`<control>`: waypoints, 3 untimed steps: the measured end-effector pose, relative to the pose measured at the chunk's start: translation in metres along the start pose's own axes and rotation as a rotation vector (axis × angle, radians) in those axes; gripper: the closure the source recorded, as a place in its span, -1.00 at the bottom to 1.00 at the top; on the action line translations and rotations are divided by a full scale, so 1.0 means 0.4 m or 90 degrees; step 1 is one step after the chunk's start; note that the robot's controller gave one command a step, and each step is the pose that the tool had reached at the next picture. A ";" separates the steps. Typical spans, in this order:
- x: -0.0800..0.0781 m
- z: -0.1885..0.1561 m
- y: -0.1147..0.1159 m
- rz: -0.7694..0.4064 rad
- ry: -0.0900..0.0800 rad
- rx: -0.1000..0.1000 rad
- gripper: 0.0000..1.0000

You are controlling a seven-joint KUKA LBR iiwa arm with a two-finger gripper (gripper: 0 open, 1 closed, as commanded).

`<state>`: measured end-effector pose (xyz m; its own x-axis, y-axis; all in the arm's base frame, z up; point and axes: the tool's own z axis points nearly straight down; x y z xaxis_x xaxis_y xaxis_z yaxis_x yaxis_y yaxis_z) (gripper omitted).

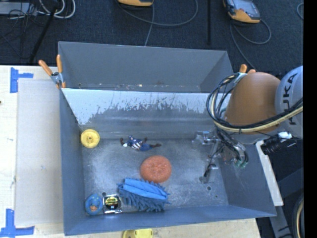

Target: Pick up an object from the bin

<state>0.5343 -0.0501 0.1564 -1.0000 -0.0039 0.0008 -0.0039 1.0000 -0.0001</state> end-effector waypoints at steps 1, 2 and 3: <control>0.000 0.000 0.000 0.000 0.000 0.000 -1.00; -0.005 0.008 0.005 0.001 -0.002 0.000 -1.00; -0.085 0.120 0.001 -0.152 -0.003 -0.001 -1.00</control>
Offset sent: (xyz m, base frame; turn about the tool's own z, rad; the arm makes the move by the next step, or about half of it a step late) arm 0.0183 0.0500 -0.0599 -0.0465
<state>0.5685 -0.0496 0.1084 -0.9708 -0.2397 -0.0048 -0.2397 0.9708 0.0010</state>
